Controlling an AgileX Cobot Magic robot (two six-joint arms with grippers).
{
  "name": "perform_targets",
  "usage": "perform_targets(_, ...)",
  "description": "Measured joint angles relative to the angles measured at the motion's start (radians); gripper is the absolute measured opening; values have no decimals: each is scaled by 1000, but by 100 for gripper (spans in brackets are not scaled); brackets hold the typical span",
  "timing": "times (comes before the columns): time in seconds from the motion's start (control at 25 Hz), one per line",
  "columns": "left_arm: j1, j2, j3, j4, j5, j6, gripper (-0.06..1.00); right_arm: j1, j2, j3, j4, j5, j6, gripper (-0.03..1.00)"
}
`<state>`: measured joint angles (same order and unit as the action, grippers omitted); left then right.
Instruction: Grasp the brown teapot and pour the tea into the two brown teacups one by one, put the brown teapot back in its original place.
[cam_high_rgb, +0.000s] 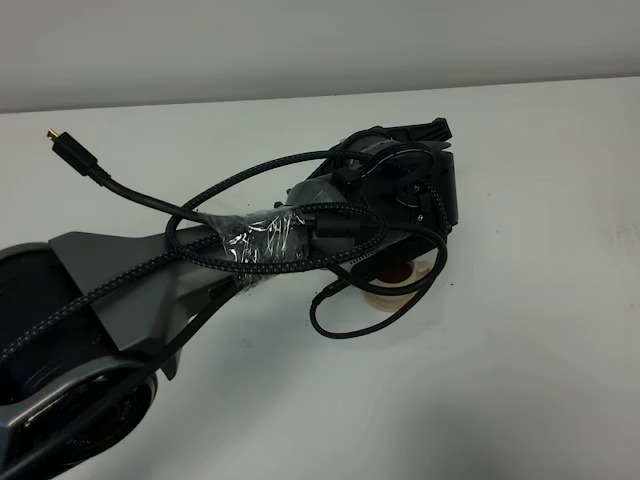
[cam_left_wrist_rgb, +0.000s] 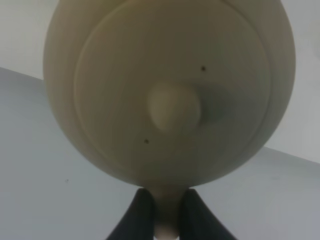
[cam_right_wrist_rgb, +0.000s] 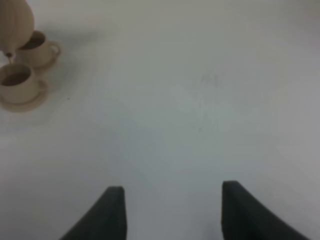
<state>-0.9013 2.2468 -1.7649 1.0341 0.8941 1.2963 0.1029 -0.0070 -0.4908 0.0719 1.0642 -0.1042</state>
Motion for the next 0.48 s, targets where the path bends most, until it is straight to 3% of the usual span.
perform_targets(0.48,0,0,0,4,0,0,15,0,0,0,0,0,0,46)
